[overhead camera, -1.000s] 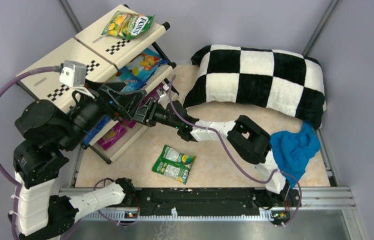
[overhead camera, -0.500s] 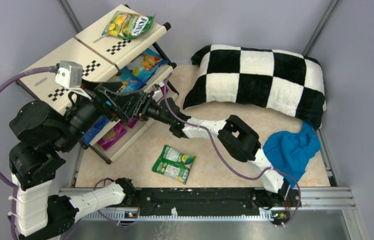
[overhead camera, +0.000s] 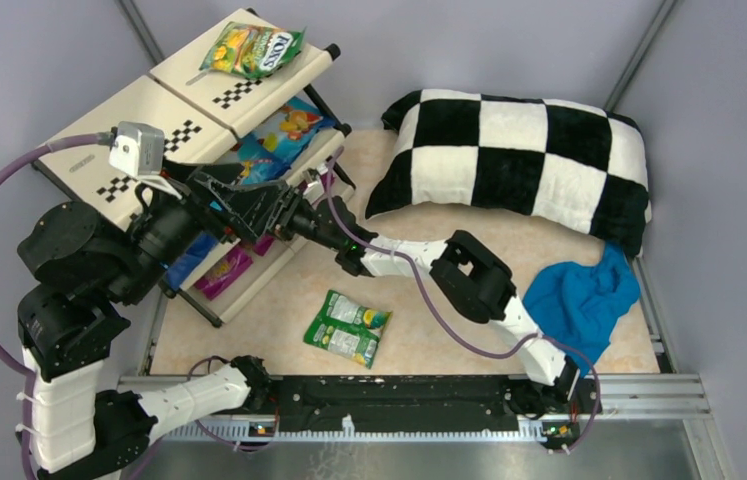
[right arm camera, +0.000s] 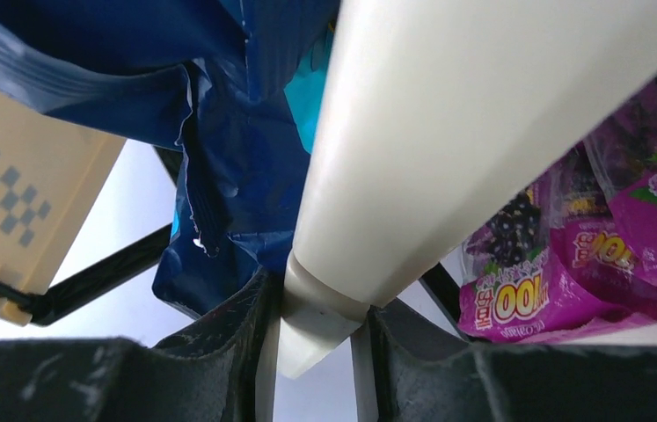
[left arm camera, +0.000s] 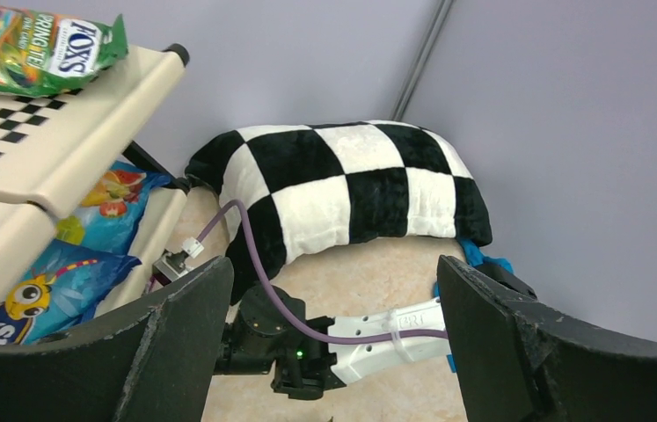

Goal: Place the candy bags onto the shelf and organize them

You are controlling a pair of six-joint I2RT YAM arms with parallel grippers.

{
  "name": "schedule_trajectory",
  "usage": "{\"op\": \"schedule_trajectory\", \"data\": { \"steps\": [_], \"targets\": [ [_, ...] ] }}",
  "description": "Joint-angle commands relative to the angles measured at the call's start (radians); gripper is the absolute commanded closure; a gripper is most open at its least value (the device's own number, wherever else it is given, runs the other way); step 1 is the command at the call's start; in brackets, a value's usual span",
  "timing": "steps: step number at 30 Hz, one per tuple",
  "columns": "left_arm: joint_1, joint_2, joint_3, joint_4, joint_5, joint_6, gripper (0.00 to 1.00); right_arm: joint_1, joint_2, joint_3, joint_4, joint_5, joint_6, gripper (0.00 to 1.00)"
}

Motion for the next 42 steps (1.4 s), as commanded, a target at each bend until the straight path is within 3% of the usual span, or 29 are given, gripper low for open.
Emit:
{"op": "schedule_trajectory", "data": {
  "steps": [1, 9, 18, 28, 32, 34, 38, 42],
  "targets": [
    [0.004, 0.01, 0.023, 0.0, 0.001, 0.011, 0.08, -0.056, -0.169, -0.12, 0.132, 0.064, -0.012, 1.0],
    [0.004, 0.031, 0.015, 0.03, 0.024, -0.001, 0.08, -0.113, -0.246, -0.214, 0.195, 0.036, 0.108, 1.0],
    [0.004, 0.035, -0.019, 0.059, 0.043, -0.025, 0.08, -0.09, -0.407, -0.435, 0.237, 0.201, -0.01, 1.0],
    [0.004, 0.057, -0.044, 0.103, 0.096, -0.064, 0.08, -0.086, -0.33, -0.367, 0.196, 0.087, -0.007, 0.99],
    [0.004, 0.069, -0.042, 0.14, 0.145, -0.093, 0.08, -0.101, -0.382, -0.378, 0.092, 0.009, -0.08, 0.61],
    [0.004, 0.081, -0.039, 0.167, 0.174, -0.113, 0.08, -0.113, -0.429, -0.382, -0.012, -0.043, -0.155, 0.48],
    [0.004, 0.115, -0.051, 0.232, 0.297, -0.156, 0.07, -0.148, -0.563, -0.413, -0.27, -0.168, -0.324, 0.31],
    [0.004, 0.142, -0.11, 0.296, 0.349, -0.189, 0.08, -0.177, -0.726, -0.556, -0.493, -0.221, -0.544, 0.17]
  ]
}}
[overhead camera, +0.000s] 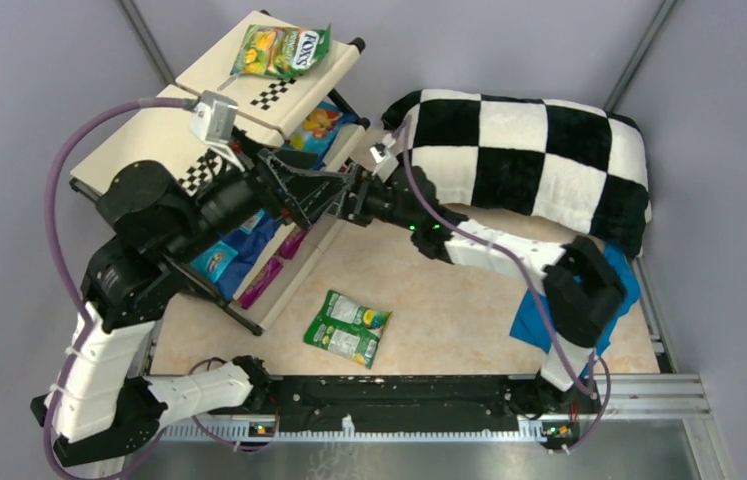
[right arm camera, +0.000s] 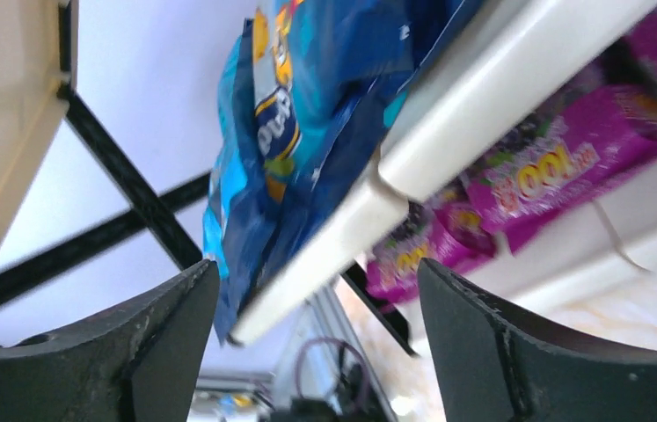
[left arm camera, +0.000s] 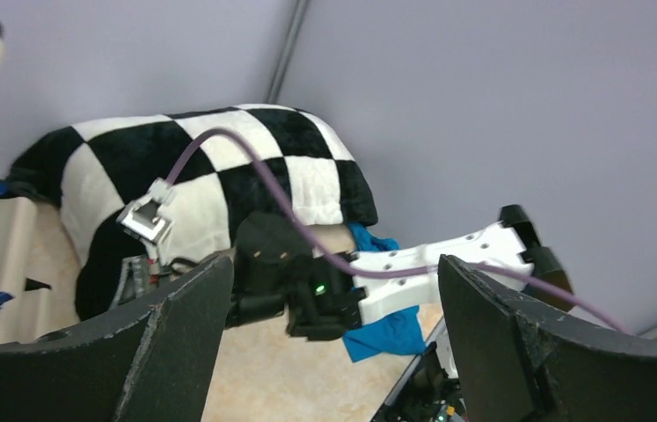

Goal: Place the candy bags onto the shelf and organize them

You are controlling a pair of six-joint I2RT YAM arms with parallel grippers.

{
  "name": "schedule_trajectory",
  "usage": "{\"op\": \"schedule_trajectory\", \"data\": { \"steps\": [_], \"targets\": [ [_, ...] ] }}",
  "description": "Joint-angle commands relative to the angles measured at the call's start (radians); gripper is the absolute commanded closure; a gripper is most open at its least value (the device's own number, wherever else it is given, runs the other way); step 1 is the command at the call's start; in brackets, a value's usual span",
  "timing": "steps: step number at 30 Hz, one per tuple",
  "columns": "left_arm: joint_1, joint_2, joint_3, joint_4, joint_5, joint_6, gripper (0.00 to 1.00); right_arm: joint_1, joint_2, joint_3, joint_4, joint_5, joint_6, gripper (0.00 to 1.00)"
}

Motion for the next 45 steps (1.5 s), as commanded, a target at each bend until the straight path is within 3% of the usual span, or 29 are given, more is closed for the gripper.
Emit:
{"op": "schedule_trajectory", "data": {
  "steps": [1, 4, 6, 11, 16, 21, 27, 32, 45],
  "targets": [
    [0.004, 0.038, -0.072, 0.13, 0.106, -0.058, 0.08, -0.026, -0.244, -0.133, -0.276, -0.095, -0.325, 0.12],
    [0.004, 0.049, -0.119, 0.181, 0.128, -0.073, 0.08, -0.031, -0.342, -0.259, -0.418, -0.085, -0.43, 0.09],
    [0.003, 0.055, -0.144, 0.215, 0.149, -0.081, 0.08, -0.032, -0.405, -0.385, -0.408, -0.099, -0.413, 0.08],
    [0.003, 0.034, -0.275, 0.331, 0.197, -0.118, 0.07, -0.008, -0.491, -0.703, -0.103, -0.184, -0.136, 0.08],
    [-0.001, -0.014, -0.444, 0.469, 0.283, -0.192, 0.07, 0.089, -0.524, -0.85, 0.009, -0.035, -0.001, 0.08],
    [-0.011, -0.041, -0.482, 0.449, 0.292, -0.18, 0.07, 0.17, -0.511, -0.9, 0.044, 0.137, 0.1, 0.11],
    [-0.011, -0.107, -0.432, 0.372, 0.201, -0.098, 0.07, 0.291, -0.479, -0.902, 0.013, 0.424, 0.184, 0.16],
    [-0.011, -0.15, -0.384, 0.307, 0.121, -0.045, 0.06, 0.33, -0.407, -0.94, 0.134, 0.476, 0.267, 0.25],
    [-0.01, -0.184, -0.359, 0.264, 0.065, -0.011, 0.05, 0.396, -0.275, -0.893, 0.175, 0.601, 0.288, 0.29]
  ]
}}
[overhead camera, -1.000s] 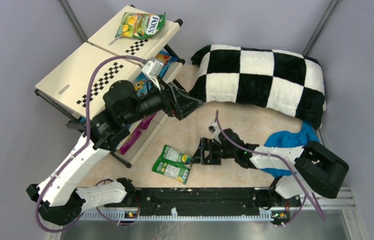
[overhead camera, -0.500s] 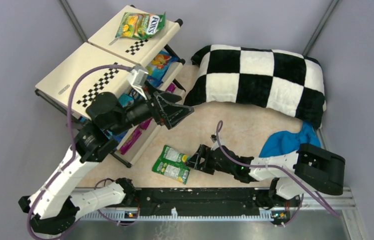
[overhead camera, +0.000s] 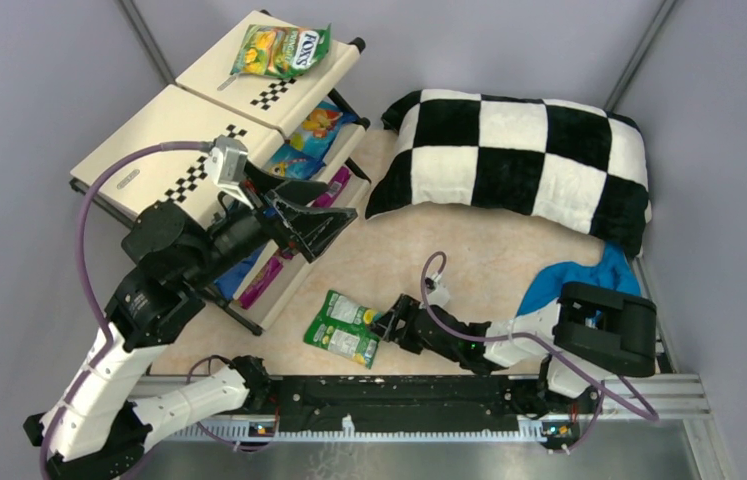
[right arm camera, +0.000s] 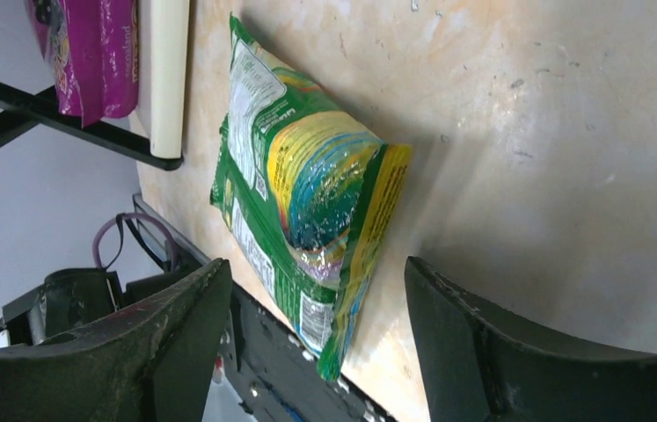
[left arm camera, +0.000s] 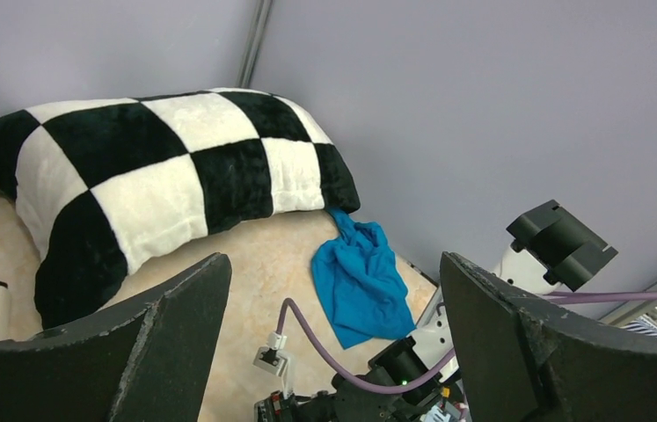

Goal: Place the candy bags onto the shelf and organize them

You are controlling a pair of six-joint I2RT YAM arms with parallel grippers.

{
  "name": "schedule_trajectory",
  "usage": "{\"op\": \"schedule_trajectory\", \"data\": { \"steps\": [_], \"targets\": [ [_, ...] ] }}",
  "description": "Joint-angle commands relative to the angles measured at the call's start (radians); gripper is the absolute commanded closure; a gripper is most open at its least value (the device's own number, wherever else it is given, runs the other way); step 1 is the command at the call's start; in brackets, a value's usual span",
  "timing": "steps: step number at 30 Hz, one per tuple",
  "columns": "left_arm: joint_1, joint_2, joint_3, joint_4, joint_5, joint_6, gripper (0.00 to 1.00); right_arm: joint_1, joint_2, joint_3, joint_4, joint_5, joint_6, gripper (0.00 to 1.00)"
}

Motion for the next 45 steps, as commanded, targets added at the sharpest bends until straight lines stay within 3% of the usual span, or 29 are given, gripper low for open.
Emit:
{"op": "schedule_trajectory", "data": {
  "steps": [1, 6, 13, 14, 16, 20, 26, 29, 32, 38, 45],
  "targets": [
    [-0.002, 0.004, 0.047, -0.003, -0.019, 0.026, 0.05, 0.02, 0.068, 0.036, 0.074, 0.059, 0.022, 0.31],
    [-0.003, 0.014, 0.093, -0.01, -0.021, 0.035, 0.05, 0.024, 0.152, 0.079, 0.079, 0.056, 0.04, 0.39],
    [-0.002, 0.028, 0.145, -0.023, -0.048, 0.058, 0.04, 0.025, 0.114, 0.082, 0.026, 0.126, -0.002, 0.62],
    [-0.002, 0.031, 0.155, -0.024, -0.054, 0.061, 0.04, 0.023, 0.094, 0.076, 0.036, 0.137, -0.037, 0.67],
    [-0.002, 0.041, 0.177, -0.032, -0.055, 0.069, 0.04, 0.005, 0.034, 0.049, 0.071, 0.142, -0.107, 0.86],
    [-0.002, 0.063, 0.222, -0.06, -0.063, 0.088, 0.04, -0.063, -0.152, 0.002, 0.04, 0.115, -0.257, 0.99],
    [-0.002, 0.058, 0.271, -0.043, -0.133, 0.151, 0.04, -0.165, -0.52, 0.072, -0.372, 0.133, -0.522, 1.0],
    [-0.004, 0.034, 0.289, 0.01, -0.178, 0.19, 0.04, -0.227, -0.702, 0.18, -0.57, 0.168, -0.644, 1.0],
    [-0.003, -0.006, 0.274, 0.078, -0.232, 0.219, 0.04, -0.292, -0.77, 0.344, -0.719, 0.192, -0.758, 1.0],
    [-0.002, -0.068, 0.236, 0.163, -0.308, 0.249, 0.04, -0.315, -0.628, 0.758, -0.744, 0.143, -0.928, 1.0],
    [-0.002, -0.101, 0.244, 0.193, -0.306, 0.24, 0.04, -0.316, -0.34, 1.179, -0.599, -0.015, -0.852, 1.0]
  ]
}}
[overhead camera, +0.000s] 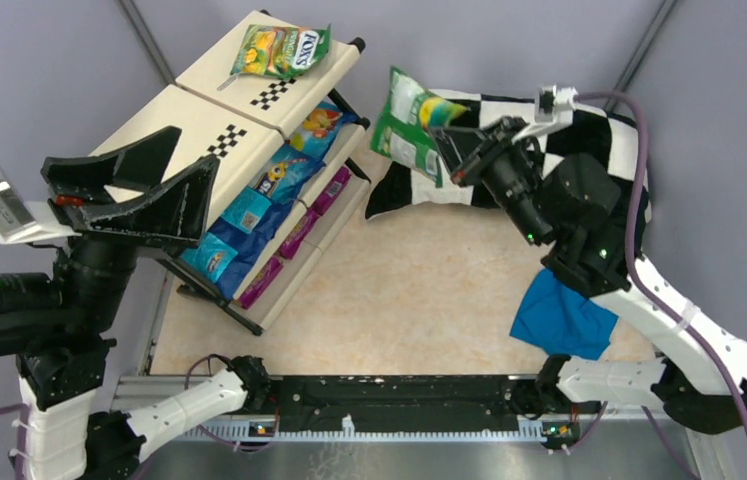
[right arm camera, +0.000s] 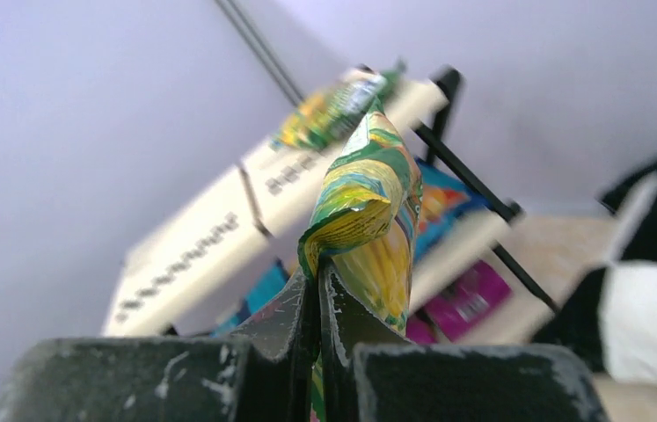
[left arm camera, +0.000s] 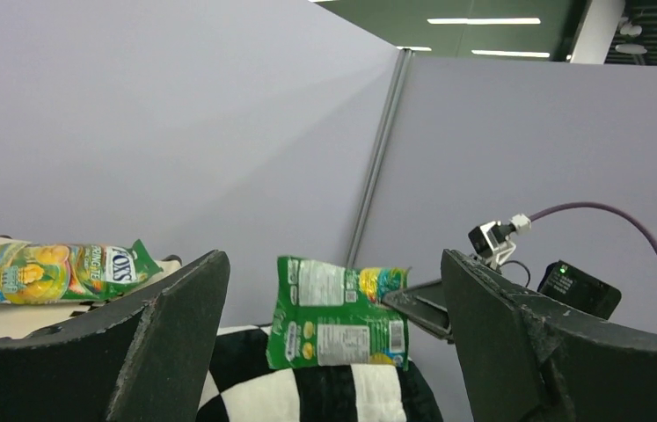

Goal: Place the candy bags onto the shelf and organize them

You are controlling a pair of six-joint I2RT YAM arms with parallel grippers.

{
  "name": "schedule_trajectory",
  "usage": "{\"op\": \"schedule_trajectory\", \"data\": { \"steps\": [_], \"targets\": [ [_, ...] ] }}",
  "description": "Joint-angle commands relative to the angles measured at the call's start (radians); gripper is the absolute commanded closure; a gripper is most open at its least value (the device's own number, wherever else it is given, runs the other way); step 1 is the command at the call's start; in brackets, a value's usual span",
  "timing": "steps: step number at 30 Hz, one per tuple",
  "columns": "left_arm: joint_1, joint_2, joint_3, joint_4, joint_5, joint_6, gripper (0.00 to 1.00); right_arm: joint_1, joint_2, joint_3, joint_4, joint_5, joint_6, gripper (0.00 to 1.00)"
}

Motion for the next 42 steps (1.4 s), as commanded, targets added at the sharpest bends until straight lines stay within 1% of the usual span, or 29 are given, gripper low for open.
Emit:
{"op": "schedule_trajectory", "data": {
  "steps": [1, 5, 10, 13, 16, 19, 21, 22, 25, 27, 28, 33, 37, 40, 42],
  "targets": [
    [-0.002, 0.001, 0.016, 0.045, -0.017, 0.017, 0.04, -0.005, 0.159, 0.202, 0.157, -0.124, 0.06, 1.0],
    [-0.002, 0.013, 0.079, -0.027, -0.024, 0.001, 0.03, -0.005, 0.309, 0.337, 0.258, -0.213, 0.204, 1.0],
    [-0.002, -0.015, 0.063, -0.039, -0.046, -0.018, 0.03, -0.004, 0.465, 0.469, 0.341, -0.283, 0.424, 1.0],
    [-0.002, -0.025, 0.051, -0.046, -0.052, -0.031, 0.03, -0.004, 0.551, 0.534, 0.379, -0.288, 0.544, 1.0],
    [-0.002, -0.026, 0.047, -0.05, -0.046, -0.044, 0.03, -0.002, 0.628, 0.587, 0.352, -0.26, 0.696, 1.0],
    [-0.002, -0.028, 0.044, -0.048, -0.042, -0.051, 0.03, 0.028, 0.694, 0.633, 0.315, -0.195, 0.817, 1.0],
    [-0.002, -0.031, 0.041, -0.048, -0.041, -0.055, 0.03, 0.051, 0.758, 0.715, 0.258, -0.156, 0.847, 1.0],
    [-0.002, -0.032, 0.04, -0.049, -0.041, -0.058, 0.03, 0.064, 0.794, 0.778, 0.212, -0.138, 0.863, 1.0],
    [-0.002, -0.037, 0.031, -0.054, -0.044, -0.067, 0.03, 0.092, 0.92, 0.962, 0.149, -0.104, 0.893, 1.0],
    [-0.002, -0.04, 0.028, -0.058, -0.048, -0.072, 0.03, 0.113, 0.974, 1.045, 0.094, -0.034, 0.892, 1.0],
    [-0.002, -0.041, 0.029, -0.059, -0.049, -0.074, 0.03, 0.121, 0.987, 1.062, 0.078, -0.003, 0.894, 1.0],
    [-0.002, -0.047, 0.031, -0.066, -0.056, -0.076, 0.03, 0.151, 0.968, 0.991, 0.123, 0.094, 0.929, 1.0],
    [-0.002, -0.048, 0.033, -0.077, -0.062, -0.078, 0.03, 0.155, 0.959, 0.97, 0.093, 0.083, 0.945, 1.0],
    [-0.002, -0.051, 0.03, -0.082, -0.074, -0.082, 0.03, 0.162, 0.91, 0.873, 0.124, 0.117, 0.918, 1.0],
    [-0.002, -0.05, 0.031, -0.091, -0.083, -0.092, 0.03, 0.167, 0.883, 0.812, 0.181, 0.155, 0.903, 1.0]
  ]
}}
